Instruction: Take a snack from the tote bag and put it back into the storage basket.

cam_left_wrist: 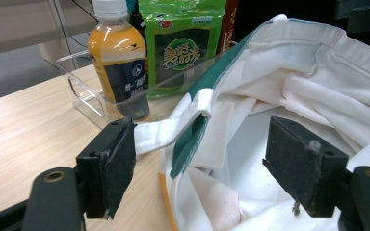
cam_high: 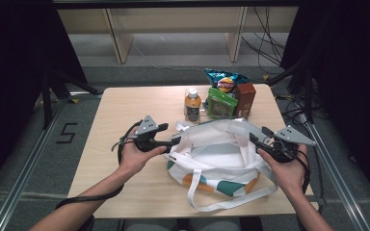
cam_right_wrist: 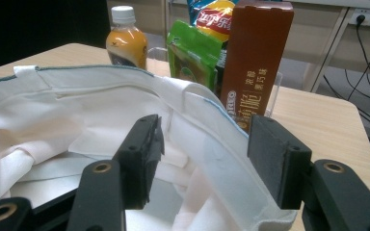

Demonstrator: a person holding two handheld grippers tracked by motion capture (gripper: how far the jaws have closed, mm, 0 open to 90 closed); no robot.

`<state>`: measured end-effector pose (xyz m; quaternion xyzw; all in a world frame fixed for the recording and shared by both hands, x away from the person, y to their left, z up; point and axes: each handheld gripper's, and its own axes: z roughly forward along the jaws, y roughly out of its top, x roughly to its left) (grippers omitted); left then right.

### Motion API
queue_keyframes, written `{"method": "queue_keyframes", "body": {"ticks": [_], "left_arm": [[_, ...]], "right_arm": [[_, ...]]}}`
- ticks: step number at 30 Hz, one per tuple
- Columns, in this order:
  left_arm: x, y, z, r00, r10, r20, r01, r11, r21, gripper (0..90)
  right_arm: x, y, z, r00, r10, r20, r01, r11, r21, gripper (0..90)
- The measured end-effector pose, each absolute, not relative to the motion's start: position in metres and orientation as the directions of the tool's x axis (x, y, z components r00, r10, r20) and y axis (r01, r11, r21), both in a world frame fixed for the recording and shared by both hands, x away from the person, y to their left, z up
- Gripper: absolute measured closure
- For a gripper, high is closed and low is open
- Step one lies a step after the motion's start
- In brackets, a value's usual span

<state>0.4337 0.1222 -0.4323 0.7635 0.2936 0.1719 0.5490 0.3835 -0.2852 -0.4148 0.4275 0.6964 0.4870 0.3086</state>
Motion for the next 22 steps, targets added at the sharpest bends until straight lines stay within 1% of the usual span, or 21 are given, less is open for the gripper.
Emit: {"method": "queue_keyframes", "body": {"ticks": [2, 3, 4, 5, 11, 12, 13, 16, 19, 22], "left_arm": [[0.429, 0.126, -0.433, 0.763, 0.644, -0.059, 0.262, -0.225, 0.938, 25.5], [0.428, 0.126, -0.434, 0.763, 0.644, -0.063, 0.264, -0.221, 0.939, 25.5], [0.425, 0.128, -0.435, 0.765, 0.642, -0.056, 0.262, -0.23, 0.937, 25.5], [0.424, 0.129, -0.436, 0.764, 0.643, -0.059, 0.263, -0.226, 0.938, 25.5], [0.412, 0.135, -0.444, 0.761, 0.645, -0.077, 0.278, -0.217, 0.936, 25.4], [0.412, 0.136, -0.444, 0.768, 0.636, -0.071, 0.267, -0.218, 0.939, 25.4], [0.41, 0.136, -0.445, 0.758, 0.649, -0.07, 0.275, -0.22, 0.936, 25.4], [0.41, 0.137, -0.447, 0.766, 0.64, -0.059, 0.259, -0.223, 0.94, 25.4], [0.409, 0.138, -0.448, 0.762, 0.646, -0.05, 0.258, -0.233, 0.938, 25.4], [0.411, 0.14, -0.449, 0.757, 0.651, -0.055, 0.265, -0.229, 0.936, 25.4]], "right_arm": [[0.384, -0.284, -0.415, -0.452, 0.892, -0.005, 0.295, 0.155, 0.943, 45.8], [0.383, -0.283, -0.416, -0.44, 0.898, 0.008, 0.302, 0.14, 0.943, 45.8], [0.382, -0.283, -0.416, -0.433, 0.901, -0.001, 0.305, 0.147, 0.941, 45.8], [0.382, -0.282, -0.415, -0.438, 0.899, 0.015, 0.313, 0.137, 0.94, 45.8], [0.382, -0.283, -0.416, -0.433, 0.902, 0.002, 0.311, 0.148, 0.939, 45.8], [0.382, -0.283, -0.416, -0.432, 0.902, 0.006, 0.316, 0.145, 0.938, 45.8], [0.382, -0.283, -0.416, -0.436, 0.9, 0.003, 0.319, 0.151, 0.936, 45.8], [0.382, -0.283, -0.417, -0.447, 0.895, 0.004, 0.315, 0.154, 0.937, 45.8], [0.381, -0.282, -0.417, -0.437, 0.9, 0.008, 0.32, 0.147, 0.936, 45.8], [0.383, -0.284, -0.418, -0.452, 0.892, -0.004, 0.303, 0.158, 0.94, 45.8]]}}
